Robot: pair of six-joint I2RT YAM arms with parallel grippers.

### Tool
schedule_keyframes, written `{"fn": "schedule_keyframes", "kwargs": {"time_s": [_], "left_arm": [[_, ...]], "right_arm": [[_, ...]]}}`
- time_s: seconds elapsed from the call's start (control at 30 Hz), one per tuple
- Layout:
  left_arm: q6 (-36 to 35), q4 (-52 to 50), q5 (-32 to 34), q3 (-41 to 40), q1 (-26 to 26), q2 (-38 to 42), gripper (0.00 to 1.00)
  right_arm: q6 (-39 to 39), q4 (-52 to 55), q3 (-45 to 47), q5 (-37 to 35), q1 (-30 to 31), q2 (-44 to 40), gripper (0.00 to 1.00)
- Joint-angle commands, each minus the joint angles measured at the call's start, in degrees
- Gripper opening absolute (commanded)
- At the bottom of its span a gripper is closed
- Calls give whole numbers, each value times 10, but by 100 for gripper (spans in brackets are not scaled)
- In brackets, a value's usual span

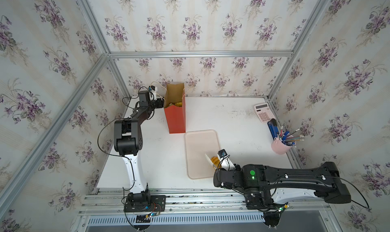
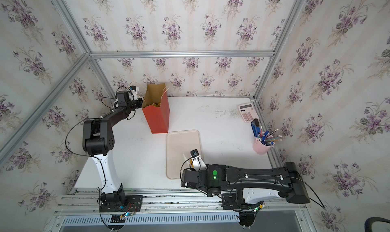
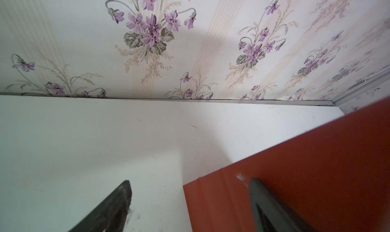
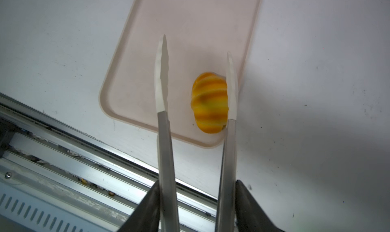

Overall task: Pack bread into a paper bag
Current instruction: Pick up the fake bread from the plate.

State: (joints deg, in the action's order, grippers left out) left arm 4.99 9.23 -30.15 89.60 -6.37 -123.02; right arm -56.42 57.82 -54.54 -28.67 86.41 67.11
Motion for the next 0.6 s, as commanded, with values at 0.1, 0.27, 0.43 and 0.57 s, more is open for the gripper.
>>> {"fn": "schedule_keyframes", "kwargs": {"time_s": [0.1, 0.27, 0.43, 0.57], "left_arm": [[-7, 7, -5, 3, 0, 1, 89], [-9, 6, -3, 4, 0, 2, 89], [-7, 7, -5, 5, 0, 0, 89], [-7, 7, -5, 4, 0, 2, 89]], "right_arm": [[-85, 48, 18, 15, 26, -13, 53], [-86, 36, 32, 25, 30, -14, 53], [-83, 11, 61, 25, 30, -21, 54], [-79, -29, 90, 24, 30, -40, 54]]}}
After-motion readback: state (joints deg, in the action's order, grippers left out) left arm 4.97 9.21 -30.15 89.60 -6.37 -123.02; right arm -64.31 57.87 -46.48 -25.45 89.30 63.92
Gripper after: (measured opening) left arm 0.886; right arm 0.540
